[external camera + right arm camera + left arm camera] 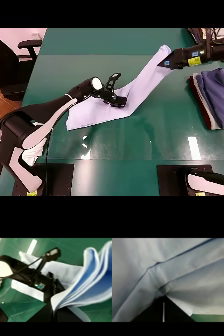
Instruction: Fold the shirts.
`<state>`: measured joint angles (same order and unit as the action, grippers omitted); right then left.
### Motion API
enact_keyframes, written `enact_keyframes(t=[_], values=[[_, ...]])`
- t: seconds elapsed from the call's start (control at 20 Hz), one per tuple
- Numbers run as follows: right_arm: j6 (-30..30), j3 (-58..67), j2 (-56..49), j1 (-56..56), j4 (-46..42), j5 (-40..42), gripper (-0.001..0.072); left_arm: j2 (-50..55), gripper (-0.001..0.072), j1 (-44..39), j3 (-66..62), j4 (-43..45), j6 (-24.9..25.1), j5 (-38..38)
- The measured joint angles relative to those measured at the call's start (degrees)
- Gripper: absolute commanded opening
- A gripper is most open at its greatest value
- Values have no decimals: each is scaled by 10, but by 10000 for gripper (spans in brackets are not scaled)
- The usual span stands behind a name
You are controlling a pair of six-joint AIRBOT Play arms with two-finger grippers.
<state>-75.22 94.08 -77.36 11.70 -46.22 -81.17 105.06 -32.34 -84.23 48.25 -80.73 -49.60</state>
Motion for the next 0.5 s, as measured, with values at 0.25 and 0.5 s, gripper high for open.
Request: enact_keyframes(t=[0.25, 0.5], values=[[-5, 16, 2, 61, 2, 15, 16, -31, 25, 36, -30, 9, -5, -25], [5, 19, -26, 158, 44, 63, 18, -168, 25, 155, -46, 38, 3, -52]])
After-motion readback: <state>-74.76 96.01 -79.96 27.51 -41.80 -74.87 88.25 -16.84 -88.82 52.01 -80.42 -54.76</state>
